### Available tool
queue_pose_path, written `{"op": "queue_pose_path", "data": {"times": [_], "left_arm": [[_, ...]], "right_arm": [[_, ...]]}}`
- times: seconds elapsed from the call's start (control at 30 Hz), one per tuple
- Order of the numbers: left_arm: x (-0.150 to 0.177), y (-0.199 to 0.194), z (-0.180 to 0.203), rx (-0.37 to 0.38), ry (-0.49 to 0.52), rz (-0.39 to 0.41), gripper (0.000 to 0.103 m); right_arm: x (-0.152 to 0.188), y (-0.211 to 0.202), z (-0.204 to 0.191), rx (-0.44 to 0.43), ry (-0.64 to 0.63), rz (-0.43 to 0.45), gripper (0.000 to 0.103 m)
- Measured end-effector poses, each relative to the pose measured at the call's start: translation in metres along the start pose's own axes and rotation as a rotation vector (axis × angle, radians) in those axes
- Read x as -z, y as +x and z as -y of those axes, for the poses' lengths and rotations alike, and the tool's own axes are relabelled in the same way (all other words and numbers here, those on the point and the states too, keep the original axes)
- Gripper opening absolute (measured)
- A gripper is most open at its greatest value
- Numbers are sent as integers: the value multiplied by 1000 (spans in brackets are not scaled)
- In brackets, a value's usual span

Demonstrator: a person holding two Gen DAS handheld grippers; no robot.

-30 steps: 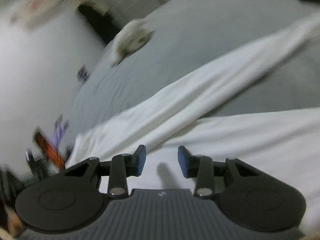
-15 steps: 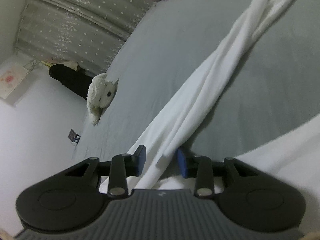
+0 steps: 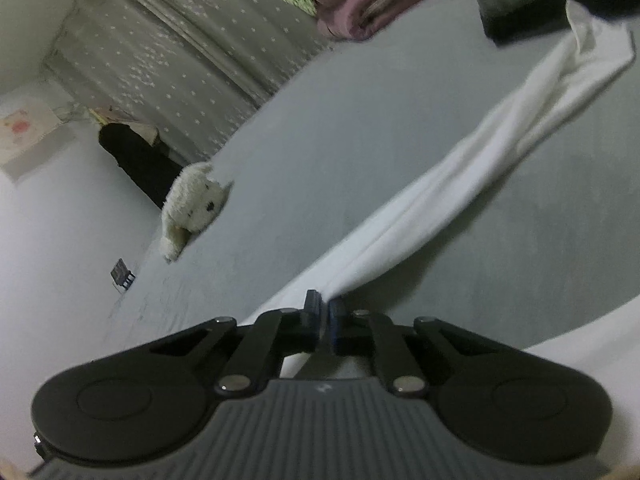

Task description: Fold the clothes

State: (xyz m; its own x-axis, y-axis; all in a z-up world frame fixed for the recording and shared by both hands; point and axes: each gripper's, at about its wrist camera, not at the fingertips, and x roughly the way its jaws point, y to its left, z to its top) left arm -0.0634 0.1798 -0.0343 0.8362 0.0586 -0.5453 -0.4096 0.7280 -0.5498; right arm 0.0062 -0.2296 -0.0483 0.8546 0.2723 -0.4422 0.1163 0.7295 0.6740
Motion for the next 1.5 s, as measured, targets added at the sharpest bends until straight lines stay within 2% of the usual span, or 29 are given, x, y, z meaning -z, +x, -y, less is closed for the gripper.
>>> {"op": "queue_pose_path", "data": {"times": [0.3, 0.57, 0.77, 0.97, 1.13, 1.3, 1.4, 1.47, 1.5], "left_arm": [[-16, -14, 2, 73, 33, 47, 2], [-25, -17, -10, 119, 67, 3, 2], [-24, -19, -19, 106, 100, -13, 2], [-18, -17, -28, 77, 152, -35, 2], [-11, -15, -37, 34, 158, -56, 2], [-3, -11, -34, -7, 226, -62, 2], [-1, -14, -29, -25, 259, -56, 4], [-2, -17, -29, -25, 250, -48, 5], [-2, -20, -30, -16, 237, -34, 10]], "right_arm": [[-1, -24, -36, -58, -176, 144, 6], [13, -49, -49, -78, -375, 184, 6], [34, -59, -50, -76, -510, 143, 6], [51, -64, -40, -70, -583, 82, 6], [67, -58, -33, -46, -613, 10, 6], [81, -38, -26, 25, -634, -108, 5], [84, -35, -24, 29, -637, -117, 6], [79, -36, -23, 19, -616, -129, 12], [77, -37, -23, 14, -601, -134, 12]]}}
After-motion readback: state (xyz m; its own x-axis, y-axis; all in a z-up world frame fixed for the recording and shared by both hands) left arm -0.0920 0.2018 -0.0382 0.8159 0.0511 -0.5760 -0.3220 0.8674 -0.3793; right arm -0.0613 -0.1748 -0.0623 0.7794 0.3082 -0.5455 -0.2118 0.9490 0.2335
